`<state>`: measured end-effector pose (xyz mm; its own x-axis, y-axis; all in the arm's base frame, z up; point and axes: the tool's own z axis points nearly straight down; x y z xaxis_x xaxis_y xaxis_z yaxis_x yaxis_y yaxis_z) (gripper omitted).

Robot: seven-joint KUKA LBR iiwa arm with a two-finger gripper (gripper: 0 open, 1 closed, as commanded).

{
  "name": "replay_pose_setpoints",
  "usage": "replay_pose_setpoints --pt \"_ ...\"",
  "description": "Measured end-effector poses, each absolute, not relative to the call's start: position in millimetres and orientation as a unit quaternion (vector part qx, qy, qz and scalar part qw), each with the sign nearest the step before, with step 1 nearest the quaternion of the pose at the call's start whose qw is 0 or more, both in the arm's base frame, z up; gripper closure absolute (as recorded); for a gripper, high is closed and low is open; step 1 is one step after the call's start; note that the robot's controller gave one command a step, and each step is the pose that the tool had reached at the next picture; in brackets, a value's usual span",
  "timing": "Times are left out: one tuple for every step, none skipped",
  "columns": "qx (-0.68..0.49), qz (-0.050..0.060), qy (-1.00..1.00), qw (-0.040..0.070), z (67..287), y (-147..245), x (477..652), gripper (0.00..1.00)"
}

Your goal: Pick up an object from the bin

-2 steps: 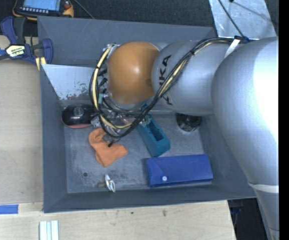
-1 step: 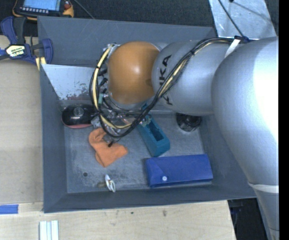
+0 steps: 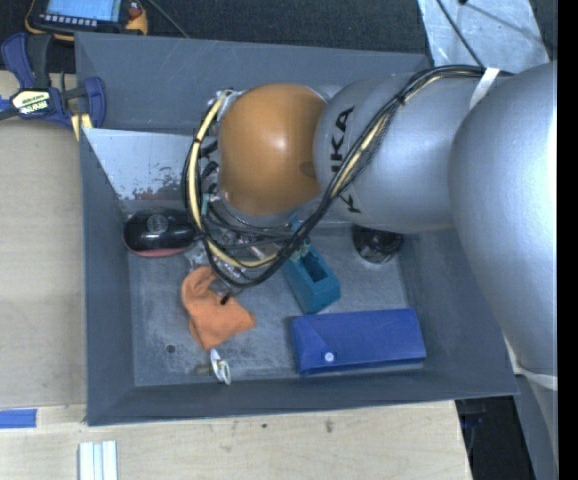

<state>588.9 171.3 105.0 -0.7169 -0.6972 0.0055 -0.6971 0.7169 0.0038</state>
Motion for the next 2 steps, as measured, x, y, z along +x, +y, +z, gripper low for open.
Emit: replay_pose_setpoints --pt "0.388 0.0 -0.922 -0.003 139.8 199.8 586.5 1.0" --pt "0.395 -0.002 -0.919 0.001 161.2 214.0 584.7 1.0"
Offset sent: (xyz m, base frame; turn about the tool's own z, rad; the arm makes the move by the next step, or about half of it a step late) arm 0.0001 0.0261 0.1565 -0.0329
